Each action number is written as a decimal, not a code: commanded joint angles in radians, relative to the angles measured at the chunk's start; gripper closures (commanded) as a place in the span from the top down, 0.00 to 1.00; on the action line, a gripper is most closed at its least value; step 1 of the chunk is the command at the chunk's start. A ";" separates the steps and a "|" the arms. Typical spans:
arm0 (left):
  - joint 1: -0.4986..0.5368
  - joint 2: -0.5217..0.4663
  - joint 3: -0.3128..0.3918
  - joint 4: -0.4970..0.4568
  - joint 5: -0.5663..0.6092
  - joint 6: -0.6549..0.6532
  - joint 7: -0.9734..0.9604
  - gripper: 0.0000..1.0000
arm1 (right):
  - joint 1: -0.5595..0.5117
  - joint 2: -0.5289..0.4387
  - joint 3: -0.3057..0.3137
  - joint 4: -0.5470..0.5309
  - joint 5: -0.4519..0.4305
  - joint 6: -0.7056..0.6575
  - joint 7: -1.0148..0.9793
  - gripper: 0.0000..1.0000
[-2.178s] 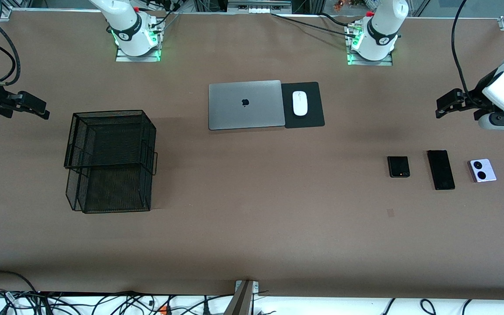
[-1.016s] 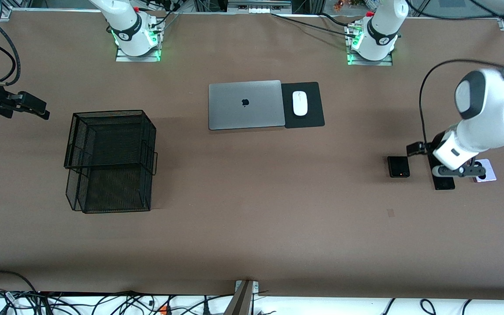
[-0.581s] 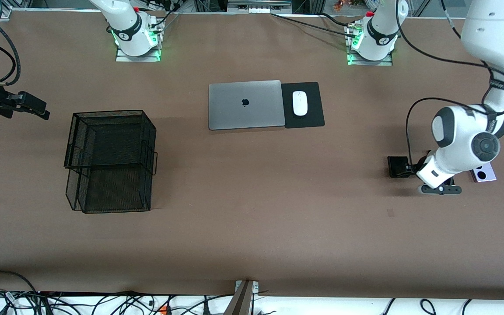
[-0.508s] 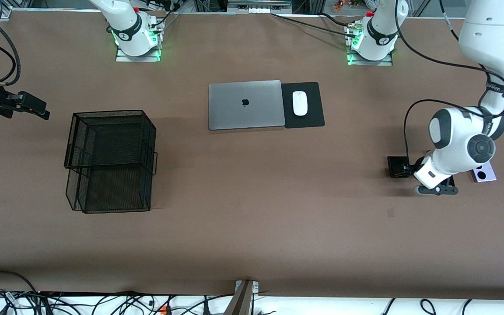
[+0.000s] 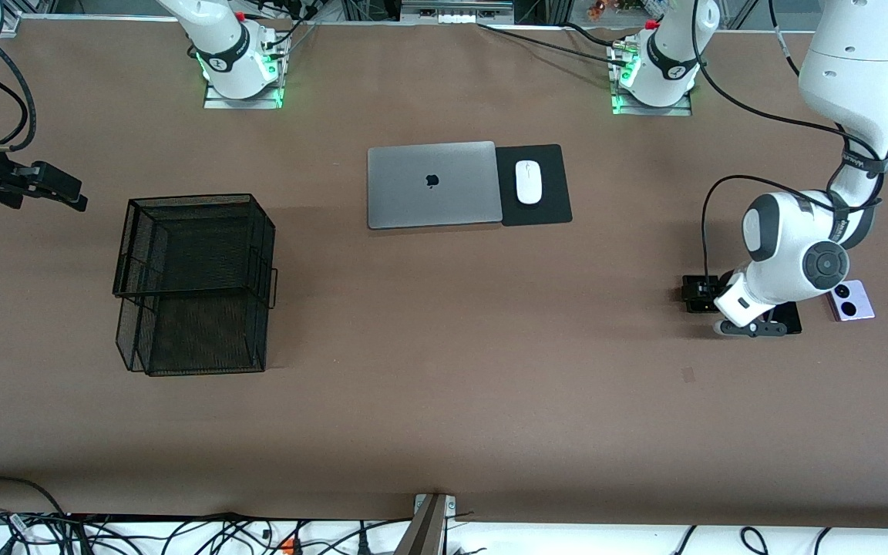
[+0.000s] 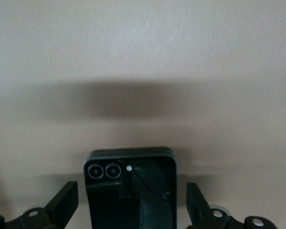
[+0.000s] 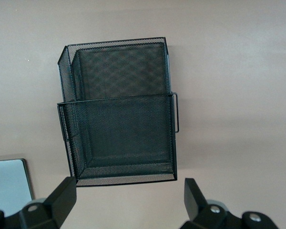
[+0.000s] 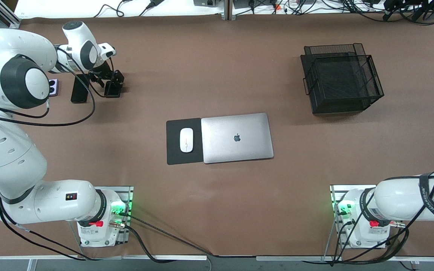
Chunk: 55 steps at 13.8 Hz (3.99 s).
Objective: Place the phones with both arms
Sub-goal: 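Lower the left gripper onto the small black flip phone and grasp it, then carry the flip phone with the left gripper to mid-table and release, then reach the right gripper to the flip phone while the left gripper grasps the tall phone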
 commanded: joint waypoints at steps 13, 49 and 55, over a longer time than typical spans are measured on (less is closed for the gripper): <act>0.000 -0.054 -0.026 0.035 0.008 -0.077 -0.003 0.35 | -0.012 -0.008 0.018 -0.006 0.004 0.013 -0.011 1.00; -0.215 0.102 -0.146 0.681 0.135 -0.844 -0.568 1.00 | 0.270 0.168 0.021 0.000 0.003 0.266 0.275 1.00; 0.080 0.112 -0.148 0.638 0.274 -0.826 -0.261 1.00 | 0.546 0.461 0.018 0.289 -0.059 0.296 0.786 1.00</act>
